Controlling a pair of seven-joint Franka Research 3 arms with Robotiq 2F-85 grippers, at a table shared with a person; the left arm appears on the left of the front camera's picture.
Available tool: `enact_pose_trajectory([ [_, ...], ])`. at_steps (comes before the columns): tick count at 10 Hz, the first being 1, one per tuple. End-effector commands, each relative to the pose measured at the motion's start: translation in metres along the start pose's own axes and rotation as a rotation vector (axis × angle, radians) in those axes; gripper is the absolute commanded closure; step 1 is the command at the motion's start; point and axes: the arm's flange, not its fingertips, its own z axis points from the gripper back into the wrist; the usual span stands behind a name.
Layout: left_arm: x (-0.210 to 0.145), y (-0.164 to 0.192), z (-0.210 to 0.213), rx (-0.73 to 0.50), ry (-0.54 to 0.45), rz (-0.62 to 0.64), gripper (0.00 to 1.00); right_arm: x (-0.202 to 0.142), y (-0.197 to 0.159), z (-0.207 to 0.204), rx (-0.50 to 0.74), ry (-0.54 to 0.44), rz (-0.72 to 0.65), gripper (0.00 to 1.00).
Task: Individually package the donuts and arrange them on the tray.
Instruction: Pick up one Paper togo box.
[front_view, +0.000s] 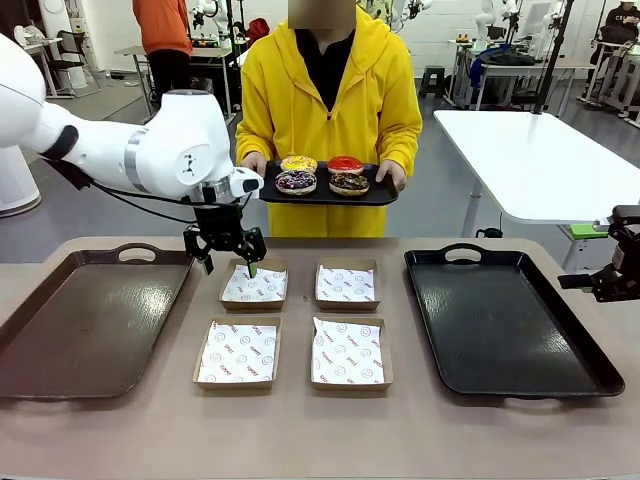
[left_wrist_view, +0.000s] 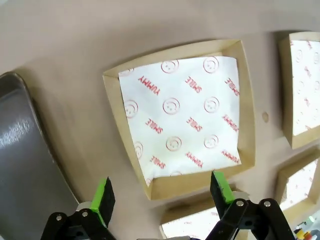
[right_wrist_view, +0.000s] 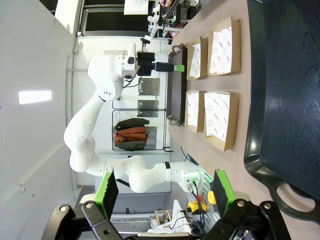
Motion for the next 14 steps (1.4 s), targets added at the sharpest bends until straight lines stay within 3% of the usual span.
enact_pose_trajectory([
  [1,0.01,0.012,0.001,0.032,-0.035,0.015,0.0,0.0,0.0,0.0,0.011,-0.001,0.006,0.0],
  [2,0.0,0.0,0.0,0.0,0.0,0.0,0.0,0.0,0.0,0.0,0.011,-0.001,0.006,0.0],
  [10,0.002,0.0,-0.004,0.003,-0.005,-0.005,0.0,0.0,0.0,0.0,0.011,-0.001,0.006,0.0],
  [14,0.013,0.0,-0.025,0.122,-0.089,0.073,0.0,0.0,0.0,0.0,0.011,-0.001,0.006,0.0],
])
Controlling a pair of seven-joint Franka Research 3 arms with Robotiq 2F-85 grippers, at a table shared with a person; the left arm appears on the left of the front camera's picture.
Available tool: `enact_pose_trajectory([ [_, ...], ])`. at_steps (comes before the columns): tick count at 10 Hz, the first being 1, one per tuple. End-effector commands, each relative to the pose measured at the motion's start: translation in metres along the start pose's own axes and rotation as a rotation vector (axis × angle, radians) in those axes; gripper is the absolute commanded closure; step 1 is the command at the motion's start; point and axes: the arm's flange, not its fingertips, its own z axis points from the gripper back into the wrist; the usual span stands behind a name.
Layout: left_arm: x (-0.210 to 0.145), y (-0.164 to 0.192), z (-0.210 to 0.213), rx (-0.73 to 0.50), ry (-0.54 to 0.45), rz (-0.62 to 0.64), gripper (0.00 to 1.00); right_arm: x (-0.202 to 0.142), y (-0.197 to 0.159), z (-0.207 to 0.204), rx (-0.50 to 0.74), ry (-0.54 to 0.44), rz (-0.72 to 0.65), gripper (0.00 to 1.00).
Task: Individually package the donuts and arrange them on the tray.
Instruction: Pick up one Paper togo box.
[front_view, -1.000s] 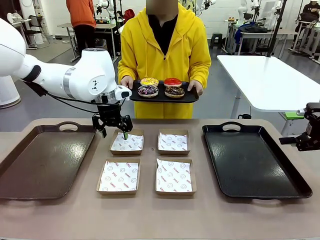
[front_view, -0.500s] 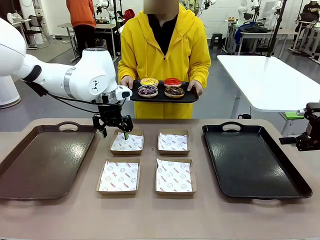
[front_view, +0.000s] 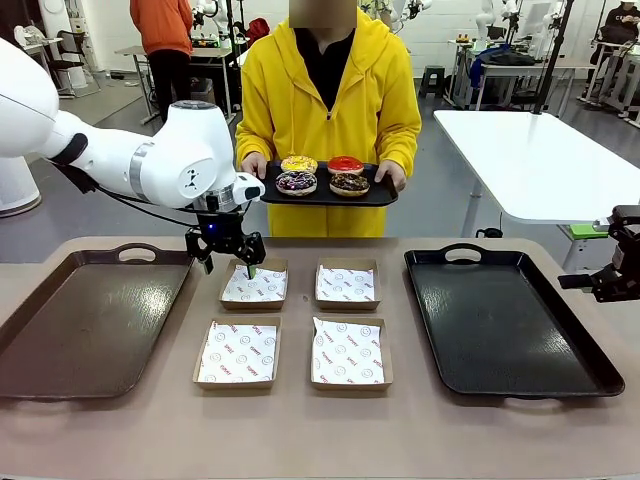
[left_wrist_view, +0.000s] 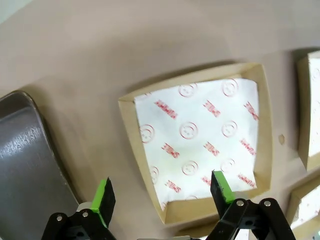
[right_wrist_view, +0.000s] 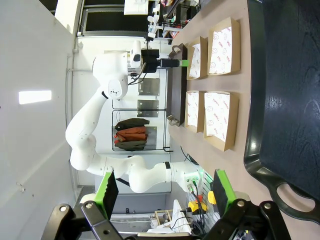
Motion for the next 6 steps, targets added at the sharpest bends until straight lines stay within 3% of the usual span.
enact_pose_trajectory([
  [1,0.005,-0.0018,-0.0163,0.054,-0.005,0.087,0.0,-0.0004,0.0001,0.0005,0.011,-0.001,0.006,0.0],
  [5,0.01,0.0038,-0.024,0.008,0.006,0.18,0.0,-0.0004,0.0001,0.0005,0.011,-0.001,0.006,0.0],
  [6,0.0102,0.004,-0.0238,-0.004,0.007,0.174,0.56,-0.0004,0.0001,0.0005,0.011,-0.001,0.006,0.0],
])
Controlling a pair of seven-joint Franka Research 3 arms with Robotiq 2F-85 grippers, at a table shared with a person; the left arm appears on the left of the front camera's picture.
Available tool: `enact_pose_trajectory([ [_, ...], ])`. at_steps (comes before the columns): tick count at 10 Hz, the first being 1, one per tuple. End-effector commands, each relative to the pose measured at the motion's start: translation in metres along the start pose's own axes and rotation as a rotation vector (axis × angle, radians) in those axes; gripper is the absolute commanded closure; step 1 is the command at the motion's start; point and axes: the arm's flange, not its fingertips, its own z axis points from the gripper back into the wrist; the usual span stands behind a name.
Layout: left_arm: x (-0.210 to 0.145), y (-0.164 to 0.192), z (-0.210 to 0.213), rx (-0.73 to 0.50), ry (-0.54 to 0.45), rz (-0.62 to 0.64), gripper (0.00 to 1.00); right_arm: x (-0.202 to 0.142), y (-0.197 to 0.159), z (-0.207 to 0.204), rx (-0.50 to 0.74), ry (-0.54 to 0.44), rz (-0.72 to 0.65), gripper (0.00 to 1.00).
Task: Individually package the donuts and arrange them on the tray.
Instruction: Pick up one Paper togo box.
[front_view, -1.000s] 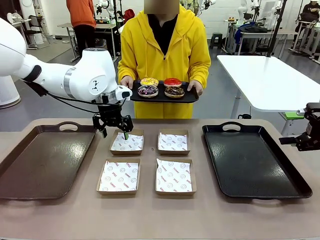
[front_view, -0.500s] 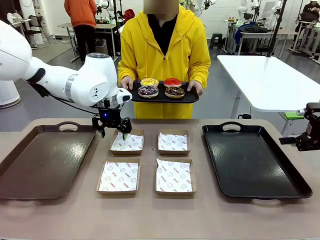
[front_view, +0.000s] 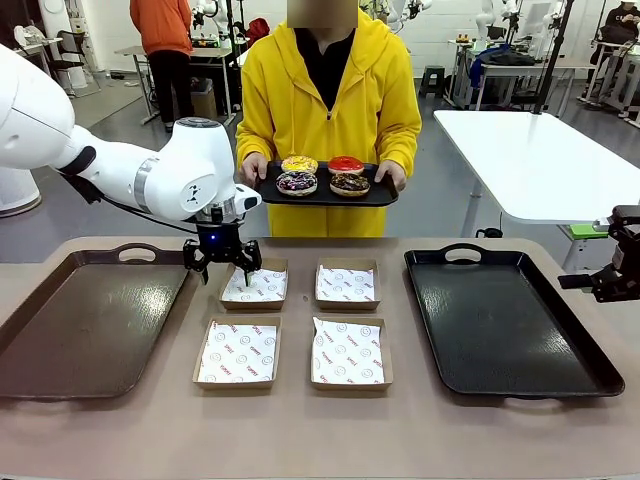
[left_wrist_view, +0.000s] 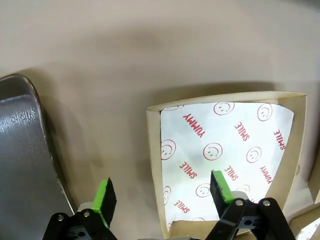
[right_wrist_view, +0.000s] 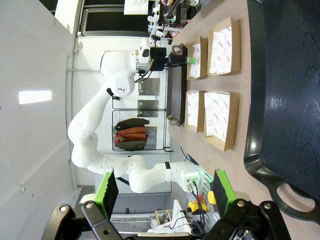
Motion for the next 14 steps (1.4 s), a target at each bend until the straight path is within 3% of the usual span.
enact_pose_trajectory([
  [1,0.005,-0.004,0.003,-0.019,-0.017,0.033,0.56,0.0,0.0,0.0,0.011,-0.001,0.007,0.0],
  [2,0.006,-0.004,0.004,-0.018,-0.016,0.034,1.0,0.0,0.0,0.0,0.011,-0.001,0.007,0.0],
  [3,0.006,-0.004,0.005,-0.019,-0.014,0.037,0.61,0.0,0.0,0.0,0.011,-0.001,0.007,0.0],
  [4,0.005,-0.004,0.005,-0.024,-0.011,0.039,1.0,0.0,0.0,0.0,0.011,-0.001,0.007,0.0],
  [12,0.005,-0.002,0.016,-0.035,0.005,0.033,1.0,0.0,0.0,0.0,0.011,-0.001,0.007,0.0],
  [14,0.001,-0.004,0.056,-0.026,0.061,0.004,1.0,0.0,0.0,0.0,0.011,-0.001,0.007,0.0],
])
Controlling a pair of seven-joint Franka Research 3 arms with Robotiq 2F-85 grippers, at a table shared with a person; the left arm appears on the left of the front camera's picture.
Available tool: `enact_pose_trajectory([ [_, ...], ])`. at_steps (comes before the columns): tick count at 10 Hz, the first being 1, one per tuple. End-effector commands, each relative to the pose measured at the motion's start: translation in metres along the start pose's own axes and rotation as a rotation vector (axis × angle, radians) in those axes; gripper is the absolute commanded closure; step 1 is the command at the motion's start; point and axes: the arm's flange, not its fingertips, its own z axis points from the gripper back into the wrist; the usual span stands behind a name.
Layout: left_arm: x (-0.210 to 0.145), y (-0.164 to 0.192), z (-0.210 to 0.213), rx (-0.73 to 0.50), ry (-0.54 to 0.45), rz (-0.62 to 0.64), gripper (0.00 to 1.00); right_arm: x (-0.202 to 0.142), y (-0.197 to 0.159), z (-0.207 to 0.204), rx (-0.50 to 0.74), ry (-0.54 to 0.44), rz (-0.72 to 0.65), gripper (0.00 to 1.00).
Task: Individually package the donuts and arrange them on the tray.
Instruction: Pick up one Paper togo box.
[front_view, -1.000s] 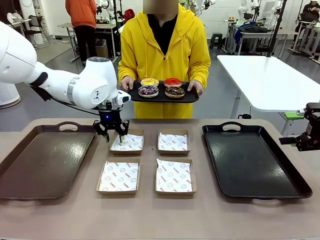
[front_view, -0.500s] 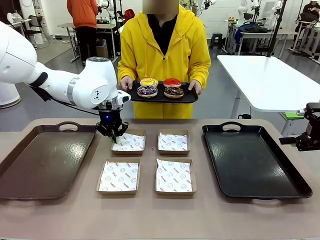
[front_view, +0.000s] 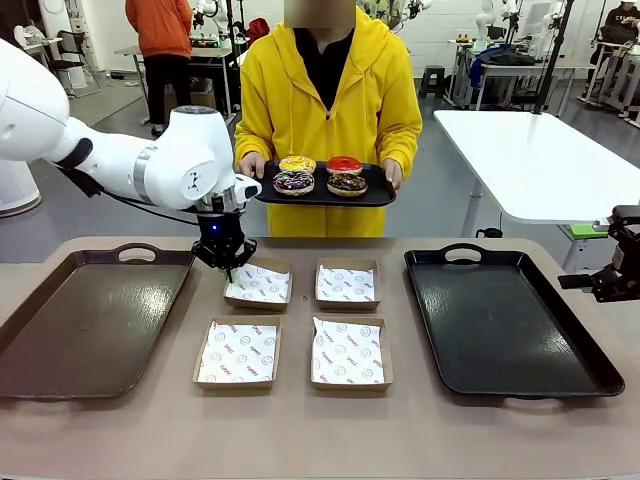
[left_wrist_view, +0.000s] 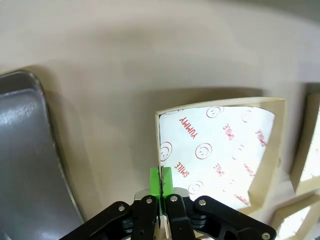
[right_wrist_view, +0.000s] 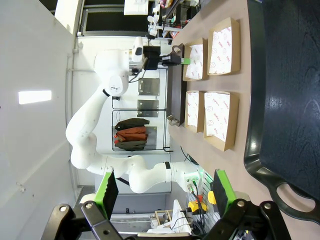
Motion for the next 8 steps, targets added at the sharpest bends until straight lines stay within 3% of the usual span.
enact_pose_trajectory([
  [1,-0.007,-0.001,0.062,-0.005,0.007,-0.031,1.0,0.0,0.0,0.0,0.011,-0.001,0.007,0.0],
  [5,-0.011,0.004,0.153,0.004,-0.049,-0.031,1.0,0.0,0.0,0.0,0.011,-0.001,0.007,0.0],
  [8,-0.008,0.003,0.147,0.026,-0.002,-0.046,1.0,0.0,0.0,0.0,0.011,-0.001,0.007,0.0],
])
